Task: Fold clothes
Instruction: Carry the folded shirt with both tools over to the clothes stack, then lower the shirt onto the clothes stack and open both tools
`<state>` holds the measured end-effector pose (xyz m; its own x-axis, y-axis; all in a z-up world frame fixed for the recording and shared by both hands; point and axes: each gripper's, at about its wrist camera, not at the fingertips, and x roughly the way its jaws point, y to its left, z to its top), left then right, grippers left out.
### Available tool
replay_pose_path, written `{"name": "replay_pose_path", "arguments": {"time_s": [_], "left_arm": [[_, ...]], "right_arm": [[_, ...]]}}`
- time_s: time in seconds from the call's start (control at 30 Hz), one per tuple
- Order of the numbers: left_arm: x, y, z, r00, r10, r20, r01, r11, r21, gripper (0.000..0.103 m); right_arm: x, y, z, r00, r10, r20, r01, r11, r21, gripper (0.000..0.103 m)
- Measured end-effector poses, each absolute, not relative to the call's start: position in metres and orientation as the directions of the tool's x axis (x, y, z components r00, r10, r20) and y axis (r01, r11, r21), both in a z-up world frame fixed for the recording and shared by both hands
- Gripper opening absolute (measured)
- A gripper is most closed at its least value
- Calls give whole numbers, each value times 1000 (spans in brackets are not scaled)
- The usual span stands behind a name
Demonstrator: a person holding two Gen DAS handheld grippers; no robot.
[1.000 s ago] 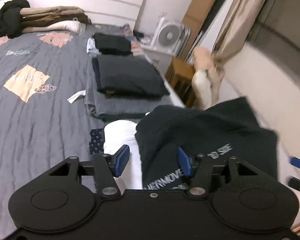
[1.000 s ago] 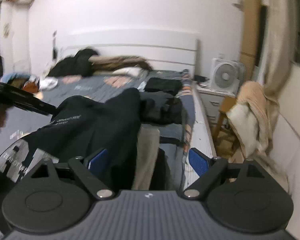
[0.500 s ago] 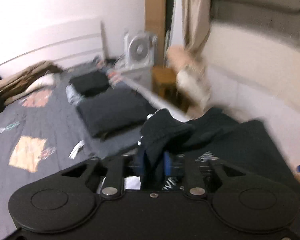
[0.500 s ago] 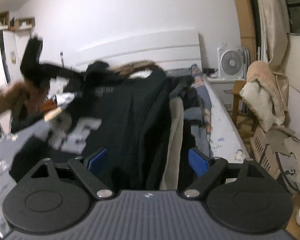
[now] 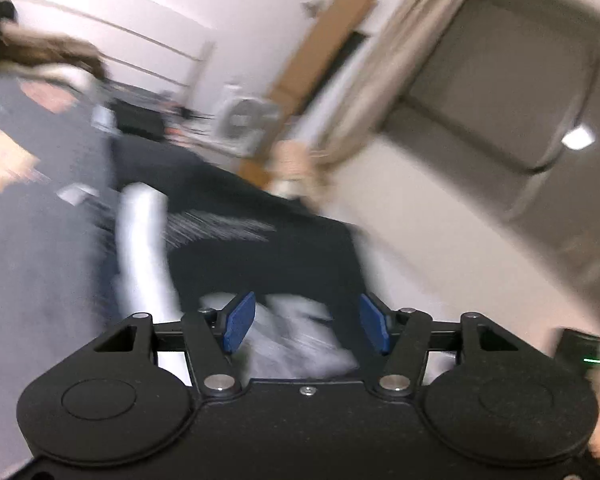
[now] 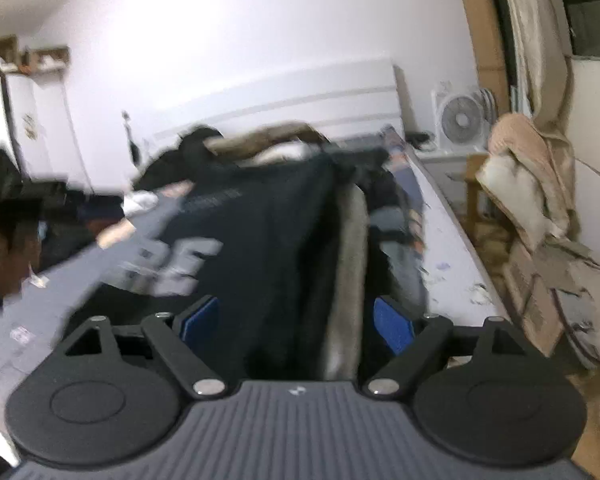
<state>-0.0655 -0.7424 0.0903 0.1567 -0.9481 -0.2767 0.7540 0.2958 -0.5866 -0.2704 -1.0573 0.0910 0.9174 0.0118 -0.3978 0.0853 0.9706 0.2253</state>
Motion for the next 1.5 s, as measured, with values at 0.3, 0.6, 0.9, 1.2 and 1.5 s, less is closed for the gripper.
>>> {"name": "replay_pose_path", "arguments": {"time_s": [0.3,0.6,0.9,1.2,1.5], "left_arm": [[-70,-766,32,33,-963,-267,592,234,-771,71],[-33,-739,45,27,-985,-172,571,156,-806,85],[39,-778,12,-9,-979,-205,434,181,-883,90],[-38,-747,-11,-150,-973,-176,490,81,-868,90],[-60,-717,-24,-148,-965,-216,472,123,-873,90]], "right_arm": [[-257,-1035,82,893,227,-388,-93,938,333,85],[-251,-1035,58,866,217,-452,-96,956,276,84],[-252,-1040,54,851,262,-455,-146,951,274,84],[-253,-1041,53,847,266,-460,-143,948,284,84],[-255,-1039,54,826,291,-483,-186,949,253,84]]}}
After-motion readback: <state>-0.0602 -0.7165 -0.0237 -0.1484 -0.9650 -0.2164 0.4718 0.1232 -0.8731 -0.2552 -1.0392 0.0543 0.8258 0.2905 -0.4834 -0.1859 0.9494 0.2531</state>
